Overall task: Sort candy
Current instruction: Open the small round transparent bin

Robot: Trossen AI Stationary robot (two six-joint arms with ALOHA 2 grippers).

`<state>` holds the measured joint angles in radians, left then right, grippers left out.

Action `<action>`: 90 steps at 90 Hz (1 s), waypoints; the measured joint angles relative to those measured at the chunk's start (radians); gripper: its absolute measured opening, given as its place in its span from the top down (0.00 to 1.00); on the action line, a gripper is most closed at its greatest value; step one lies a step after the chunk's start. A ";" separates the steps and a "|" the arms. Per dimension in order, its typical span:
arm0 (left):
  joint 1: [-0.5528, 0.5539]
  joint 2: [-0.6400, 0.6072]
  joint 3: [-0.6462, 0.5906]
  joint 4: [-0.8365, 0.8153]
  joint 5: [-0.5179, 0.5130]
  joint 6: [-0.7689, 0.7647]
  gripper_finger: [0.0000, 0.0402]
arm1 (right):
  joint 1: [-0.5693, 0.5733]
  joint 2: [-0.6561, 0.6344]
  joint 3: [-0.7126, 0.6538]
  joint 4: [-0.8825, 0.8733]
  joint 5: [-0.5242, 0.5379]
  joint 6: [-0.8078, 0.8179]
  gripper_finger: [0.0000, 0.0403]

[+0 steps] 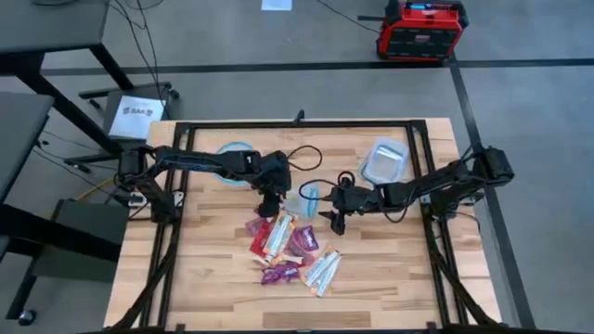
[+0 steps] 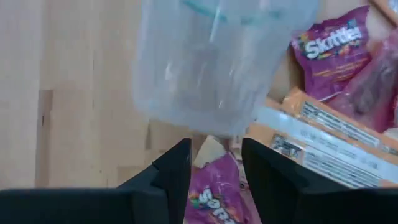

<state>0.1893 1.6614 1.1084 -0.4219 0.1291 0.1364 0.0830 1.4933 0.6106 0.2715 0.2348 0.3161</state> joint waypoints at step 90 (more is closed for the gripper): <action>-0.011 0.122 0.000 0.210 0.081 0.036 0.68 | -0.011 0.001 -0.012 0.002 0.003 -0.011 0.42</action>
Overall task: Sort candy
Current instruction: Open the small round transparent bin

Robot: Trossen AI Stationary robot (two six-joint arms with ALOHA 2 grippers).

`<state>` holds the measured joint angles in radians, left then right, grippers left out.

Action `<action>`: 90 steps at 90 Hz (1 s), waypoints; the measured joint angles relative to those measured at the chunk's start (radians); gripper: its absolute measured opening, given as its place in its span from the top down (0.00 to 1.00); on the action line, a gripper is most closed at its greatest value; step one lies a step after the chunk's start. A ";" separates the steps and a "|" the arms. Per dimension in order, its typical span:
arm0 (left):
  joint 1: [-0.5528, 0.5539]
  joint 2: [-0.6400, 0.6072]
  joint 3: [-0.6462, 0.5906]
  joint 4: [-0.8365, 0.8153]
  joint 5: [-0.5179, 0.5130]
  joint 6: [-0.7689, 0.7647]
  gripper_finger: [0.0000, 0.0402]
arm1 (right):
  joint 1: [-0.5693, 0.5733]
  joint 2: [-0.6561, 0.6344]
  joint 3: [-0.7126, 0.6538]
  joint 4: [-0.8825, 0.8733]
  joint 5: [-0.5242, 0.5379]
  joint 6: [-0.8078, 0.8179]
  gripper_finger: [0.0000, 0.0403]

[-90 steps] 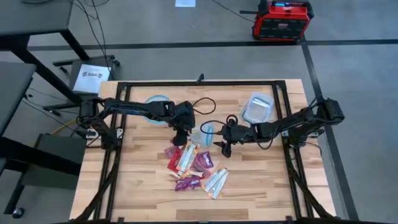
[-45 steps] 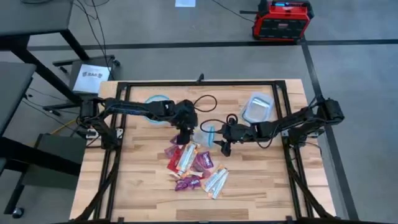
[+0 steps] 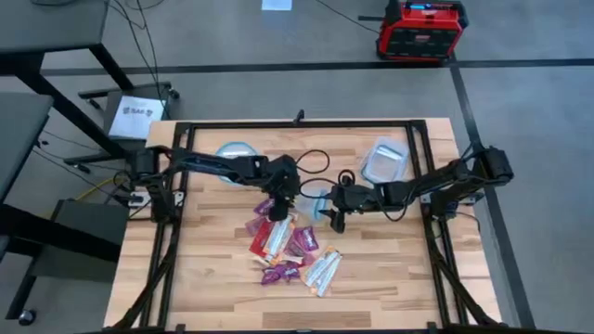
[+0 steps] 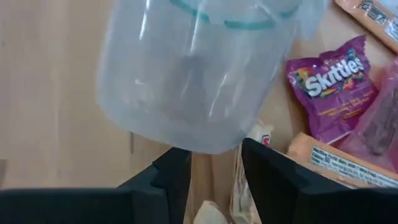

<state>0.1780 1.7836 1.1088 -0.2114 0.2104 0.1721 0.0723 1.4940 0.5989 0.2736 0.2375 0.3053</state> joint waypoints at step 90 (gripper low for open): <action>0.025 -0.050 0.126 -0.247 -0.212 0.146 0.68 | -0.016 0.000 -0.016 -0.010 0.000 -0.003 0.42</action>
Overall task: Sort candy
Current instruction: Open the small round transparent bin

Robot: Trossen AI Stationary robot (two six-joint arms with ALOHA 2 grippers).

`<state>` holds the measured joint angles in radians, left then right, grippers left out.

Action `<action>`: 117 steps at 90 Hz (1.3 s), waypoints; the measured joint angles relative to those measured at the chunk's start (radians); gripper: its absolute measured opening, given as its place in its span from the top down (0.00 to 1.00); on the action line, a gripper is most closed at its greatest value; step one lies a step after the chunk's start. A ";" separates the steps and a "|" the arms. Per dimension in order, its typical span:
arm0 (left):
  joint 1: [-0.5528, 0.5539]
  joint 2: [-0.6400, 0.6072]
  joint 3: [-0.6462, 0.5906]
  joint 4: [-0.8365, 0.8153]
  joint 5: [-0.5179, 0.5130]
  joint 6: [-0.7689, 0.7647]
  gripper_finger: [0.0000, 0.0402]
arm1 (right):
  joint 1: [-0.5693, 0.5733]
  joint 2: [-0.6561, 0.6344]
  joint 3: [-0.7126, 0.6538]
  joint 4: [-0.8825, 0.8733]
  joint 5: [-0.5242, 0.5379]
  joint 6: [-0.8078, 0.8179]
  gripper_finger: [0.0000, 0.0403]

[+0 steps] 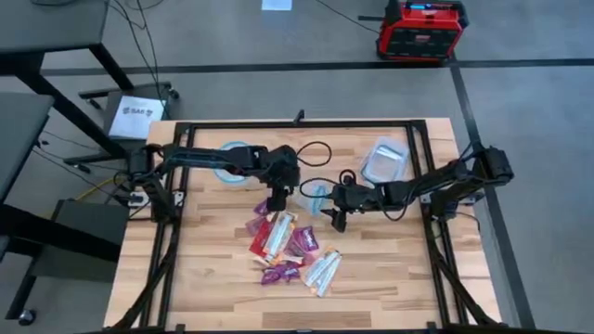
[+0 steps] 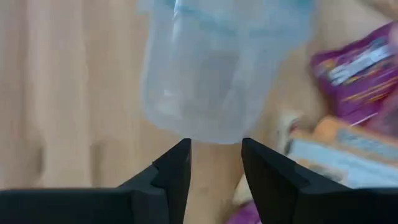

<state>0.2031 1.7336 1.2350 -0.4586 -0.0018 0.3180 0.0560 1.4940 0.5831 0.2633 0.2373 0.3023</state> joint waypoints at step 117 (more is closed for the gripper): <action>0.033 0.070 -0.253 0.521 0.236 -0.147 0.68 | -0.139 0.000 0.070 0.148 -0.087 -0.163 0.42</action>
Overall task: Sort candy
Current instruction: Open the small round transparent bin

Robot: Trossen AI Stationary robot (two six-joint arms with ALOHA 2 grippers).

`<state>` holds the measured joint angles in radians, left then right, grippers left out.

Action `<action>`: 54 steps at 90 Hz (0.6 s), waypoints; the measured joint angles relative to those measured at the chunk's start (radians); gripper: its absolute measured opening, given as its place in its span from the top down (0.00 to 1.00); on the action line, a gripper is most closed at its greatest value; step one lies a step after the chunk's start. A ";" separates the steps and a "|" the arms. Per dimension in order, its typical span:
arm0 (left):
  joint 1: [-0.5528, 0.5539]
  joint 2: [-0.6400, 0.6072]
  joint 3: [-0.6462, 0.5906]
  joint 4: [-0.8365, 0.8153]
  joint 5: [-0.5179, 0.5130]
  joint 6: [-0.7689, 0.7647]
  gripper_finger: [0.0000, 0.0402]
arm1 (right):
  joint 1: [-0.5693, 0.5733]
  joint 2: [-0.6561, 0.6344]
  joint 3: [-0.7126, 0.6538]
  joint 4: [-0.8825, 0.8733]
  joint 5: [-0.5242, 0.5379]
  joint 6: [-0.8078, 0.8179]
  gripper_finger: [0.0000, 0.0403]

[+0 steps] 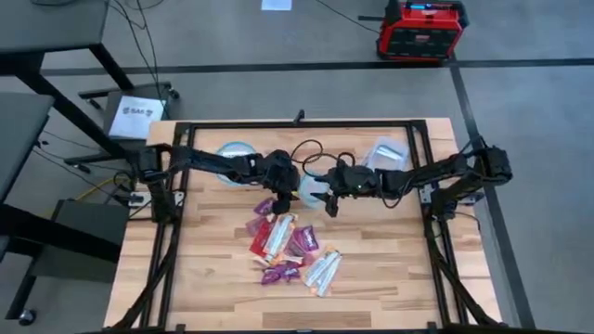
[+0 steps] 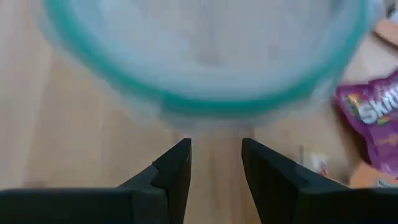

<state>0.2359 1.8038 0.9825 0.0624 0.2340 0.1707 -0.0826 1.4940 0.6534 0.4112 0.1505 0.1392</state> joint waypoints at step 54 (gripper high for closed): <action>-0.005 -0.147 0.046 0.232 -0.002 -0.093 0.68 | 0.089 -0.305 -0.203 -0.072 0.102 0.095 0.42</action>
<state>0.2310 1.6571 1.0284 0.2941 0.2325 0.0776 0.0062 1.1892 0.4505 0.3393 0.2521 0.2346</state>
